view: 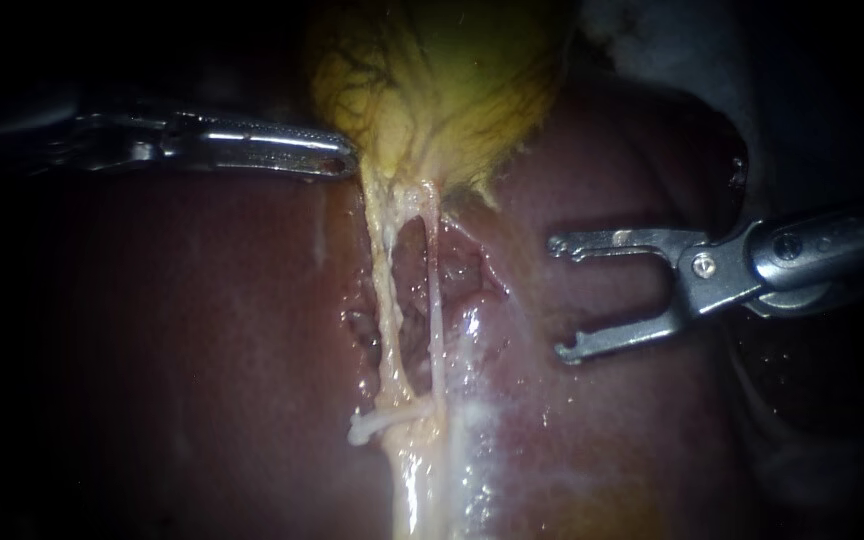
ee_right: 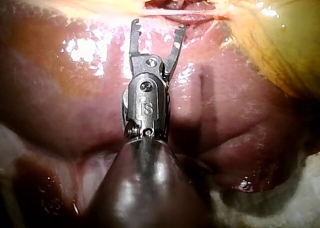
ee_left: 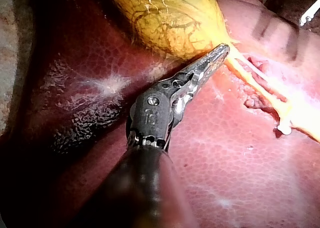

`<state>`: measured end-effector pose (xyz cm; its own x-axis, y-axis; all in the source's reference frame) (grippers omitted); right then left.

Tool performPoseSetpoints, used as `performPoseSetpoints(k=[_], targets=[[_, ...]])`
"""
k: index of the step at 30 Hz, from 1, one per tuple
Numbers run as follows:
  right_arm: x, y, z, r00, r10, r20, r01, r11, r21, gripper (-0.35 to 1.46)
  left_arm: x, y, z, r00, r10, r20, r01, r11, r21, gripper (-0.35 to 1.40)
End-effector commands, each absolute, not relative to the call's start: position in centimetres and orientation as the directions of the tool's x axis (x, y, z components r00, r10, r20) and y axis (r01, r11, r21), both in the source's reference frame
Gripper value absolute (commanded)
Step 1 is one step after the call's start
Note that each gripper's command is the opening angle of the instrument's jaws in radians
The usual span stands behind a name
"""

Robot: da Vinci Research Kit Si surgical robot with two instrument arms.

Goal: Going back first clip left tube

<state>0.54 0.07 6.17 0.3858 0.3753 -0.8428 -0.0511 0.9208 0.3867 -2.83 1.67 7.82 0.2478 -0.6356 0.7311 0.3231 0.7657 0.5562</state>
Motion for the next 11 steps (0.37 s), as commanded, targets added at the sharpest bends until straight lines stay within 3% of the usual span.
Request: performPoseSetpoints(k=[1, 11], targets=[[0.54, 0.07, 6.17, 0.386, 0.375, -0.843, -0.051, 0.921, 0.387, 0.60, -2.82, 1.67, 7.82, 0.247, -0.636, 0.731, 0.323, 0.765, 0.557, -0.35], [0.55, 0.06, 6.16, 0.386, 0.376, -0.843, -0.049, 0.920, 0.388, 0.60, -2.80, 1.67, 7.82, 0.247, -0.636, 0.731, 0.322, 0.766, 0.557, -0.35]])
